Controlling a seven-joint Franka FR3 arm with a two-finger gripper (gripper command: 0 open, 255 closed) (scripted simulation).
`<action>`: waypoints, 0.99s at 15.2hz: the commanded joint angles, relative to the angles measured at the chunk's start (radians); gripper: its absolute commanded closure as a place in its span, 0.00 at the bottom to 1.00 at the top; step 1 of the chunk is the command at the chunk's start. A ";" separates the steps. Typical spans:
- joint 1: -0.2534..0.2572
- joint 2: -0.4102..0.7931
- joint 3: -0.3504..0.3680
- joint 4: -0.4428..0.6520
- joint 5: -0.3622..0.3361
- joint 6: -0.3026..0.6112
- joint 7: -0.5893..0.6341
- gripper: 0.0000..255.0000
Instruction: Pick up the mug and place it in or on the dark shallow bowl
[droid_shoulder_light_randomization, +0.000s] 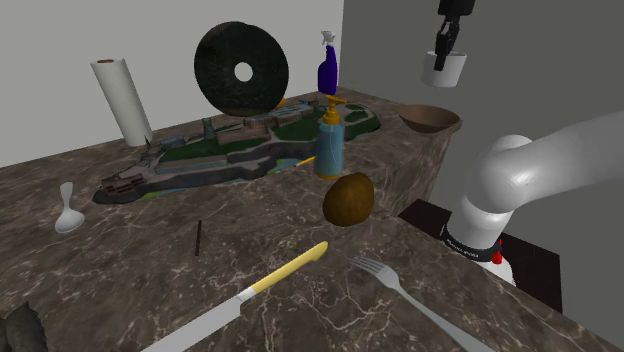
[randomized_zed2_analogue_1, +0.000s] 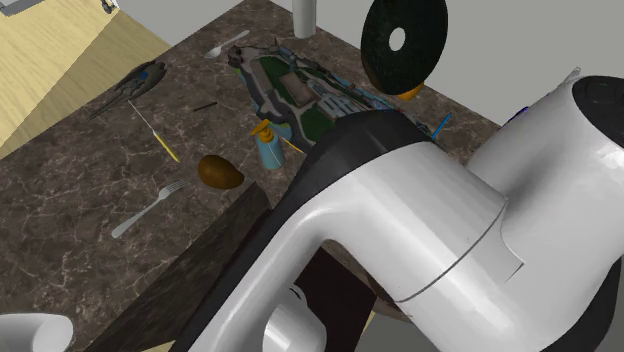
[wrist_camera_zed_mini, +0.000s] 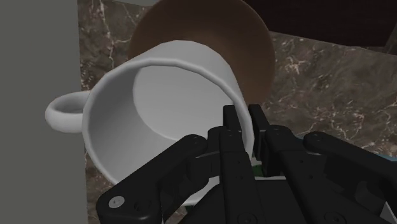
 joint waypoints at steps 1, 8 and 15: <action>-0.002 -0.004 -0.012 -0.018 -0.010 0.016 -0.008 1.00; -0.011 -0.047 -0.026 -0.137 -0.025 0.092 0.002 1.00; -0.021 -0.082 -0.044 -0.249 -0.044 0.169 0.010 1.00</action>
